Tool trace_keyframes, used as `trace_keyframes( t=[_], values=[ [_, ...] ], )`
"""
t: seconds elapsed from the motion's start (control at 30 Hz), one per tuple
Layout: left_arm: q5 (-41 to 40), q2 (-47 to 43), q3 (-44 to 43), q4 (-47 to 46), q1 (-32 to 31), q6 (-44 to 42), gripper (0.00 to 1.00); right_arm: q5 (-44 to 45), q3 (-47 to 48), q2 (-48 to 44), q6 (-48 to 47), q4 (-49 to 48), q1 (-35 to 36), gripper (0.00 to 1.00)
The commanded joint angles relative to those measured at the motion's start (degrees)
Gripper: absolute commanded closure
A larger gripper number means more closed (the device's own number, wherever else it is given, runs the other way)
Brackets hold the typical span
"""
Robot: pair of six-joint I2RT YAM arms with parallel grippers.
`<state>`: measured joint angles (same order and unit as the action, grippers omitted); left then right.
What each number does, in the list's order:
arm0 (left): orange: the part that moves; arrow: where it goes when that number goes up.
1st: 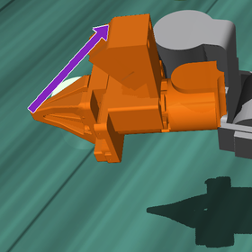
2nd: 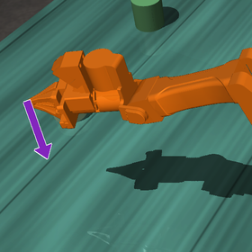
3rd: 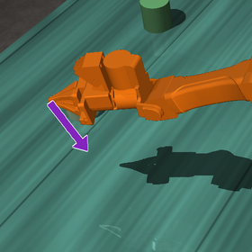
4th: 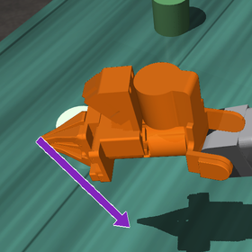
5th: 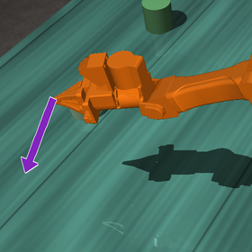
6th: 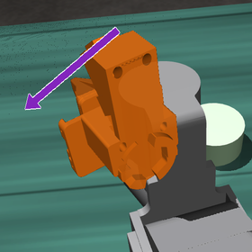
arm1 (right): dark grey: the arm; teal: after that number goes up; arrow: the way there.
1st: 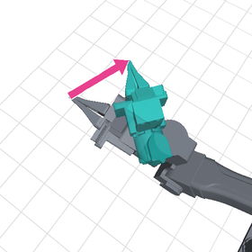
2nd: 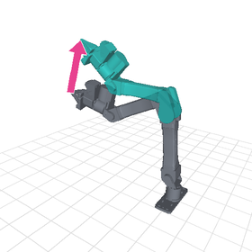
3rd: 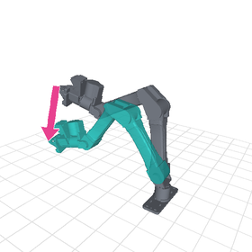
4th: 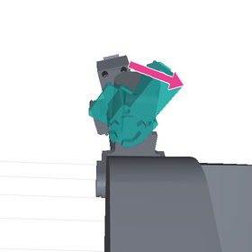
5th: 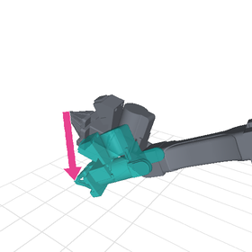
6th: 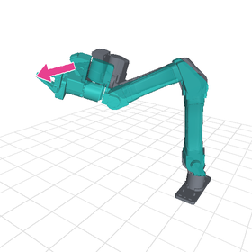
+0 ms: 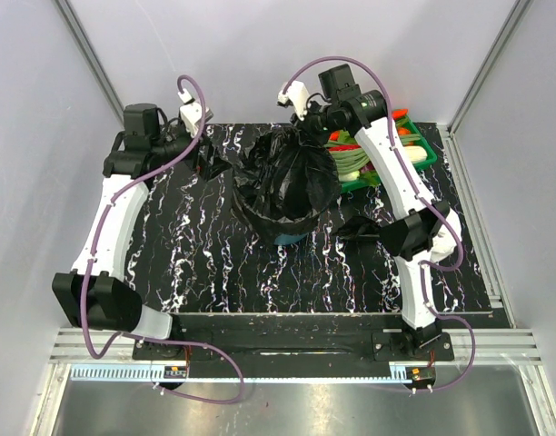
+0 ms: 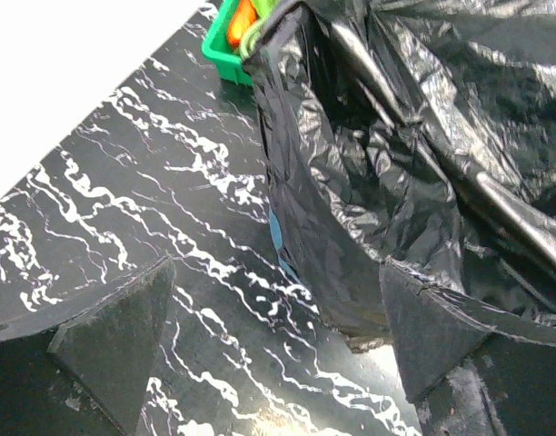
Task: Put the trash bags into the trash bin
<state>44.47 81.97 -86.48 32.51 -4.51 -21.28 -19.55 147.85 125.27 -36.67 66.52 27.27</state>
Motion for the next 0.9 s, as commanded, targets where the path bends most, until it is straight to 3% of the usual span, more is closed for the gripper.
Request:
trace_keyframes(
  t=[0.0, 0.2, 0.53, 0.87],
  values=[
    [7.55, -0.77, -1.76, 7.02, 1.17, -11.13, 0.01, -6.2, 1.3, 1.9, -12.89, 6.69, 0.77, 0.91],
    [12.13, 3.36, -4.84, 15.29, 2.93, -20.64, 0.01, -9.88, 7.26, 4.36, -18.08, 10.2, 0.77, 0.91],
    [15.03, 4.86, -6.25, 15.83, 4.51, -22.32, 0.01, -11.13, 10.79, 2.43, -22.66, 16.53, 0.95, 0.93],
    [16.79, 5.21, -4.76, 15.91, 4.51, -24.86, 0.01, -4.19, 11.49, 3.22, -23.28, 15.4, 4.72, 0.91]
  ],
)
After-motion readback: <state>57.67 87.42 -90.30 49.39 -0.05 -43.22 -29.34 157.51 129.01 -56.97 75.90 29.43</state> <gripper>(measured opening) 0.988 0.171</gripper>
